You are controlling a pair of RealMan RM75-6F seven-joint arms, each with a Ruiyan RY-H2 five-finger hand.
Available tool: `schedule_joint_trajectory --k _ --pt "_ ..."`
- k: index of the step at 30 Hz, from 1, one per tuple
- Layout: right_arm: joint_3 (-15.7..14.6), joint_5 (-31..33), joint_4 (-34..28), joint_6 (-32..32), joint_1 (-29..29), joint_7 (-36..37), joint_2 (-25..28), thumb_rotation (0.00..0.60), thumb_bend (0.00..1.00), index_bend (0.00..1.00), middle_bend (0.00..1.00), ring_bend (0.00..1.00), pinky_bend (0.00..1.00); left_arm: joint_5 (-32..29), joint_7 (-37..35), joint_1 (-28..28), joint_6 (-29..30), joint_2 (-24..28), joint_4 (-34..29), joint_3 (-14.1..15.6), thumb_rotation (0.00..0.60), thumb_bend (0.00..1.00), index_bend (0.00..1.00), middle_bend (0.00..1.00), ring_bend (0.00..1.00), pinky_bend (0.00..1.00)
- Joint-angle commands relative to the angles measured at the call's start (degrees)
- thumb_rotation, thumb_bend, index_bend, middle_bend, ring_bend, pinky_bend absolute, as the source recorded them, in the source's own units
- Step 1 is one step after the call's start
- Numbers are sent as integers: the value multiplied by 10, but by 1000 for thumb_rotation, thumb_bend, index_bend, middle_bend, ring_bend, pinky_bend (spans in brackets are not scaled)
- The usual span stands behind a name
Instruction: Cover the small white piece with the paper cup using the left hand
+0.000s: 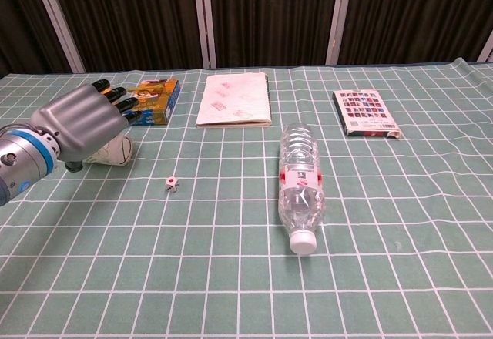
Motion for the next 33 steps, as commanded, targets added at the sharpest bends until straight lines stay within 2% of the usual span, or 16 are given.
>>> schedule_joint_trajectory --k 1,7,11,16,18,21,27,31,33 --pt "0 0 0 0 0 1 0 600 0 0 0 0 0 4 -22 -7 -3 -13 27 8 600 0 122 59 70 133" --pt "1 2 2 -2 1 3 0 600 0 0 0 0 0 8 -49 -13 -13 -30 64 16 600 0 167 104 138 220" --pt "1 2 3 -3 2 5 1 600 0 0 0 0 0 20 -68 -17 -5 -51 97 19 600 0 202 157 195 240" --pt "1 4 4 -5 2 7 1 600 0 0 0 0 0 35 -100 -16 2 -68 128 23 600 0 370 383 374 426" --pt "1 4 4 -5 2 7 1 600 0 0 0 0 0 37 -104 -16 3 -70 132 23 600 0 428 433 417 476" --pt "0 3 4 -5 2 7 1 600 0 0 0 0 0 39 -113 -14 8 -71 136 23 600 0 462 459 439 506" --pt "0 0 3 -1 1 10 3 600 0 0 0 0 0 45 -152 -4 26 -53 115 13 600 0 485 471 449 515" --pt "0 -1 2 0 0 12 4 600 0 0 0 0 0 67 -240 6 50 -12 59 -2 600 0 501 471 450 515" --pt "-1 -1 1 0 1 12 4 600 0 0 0 0 0 81 -320 12 64 12 24 -18 600 0 507 472 452 515"
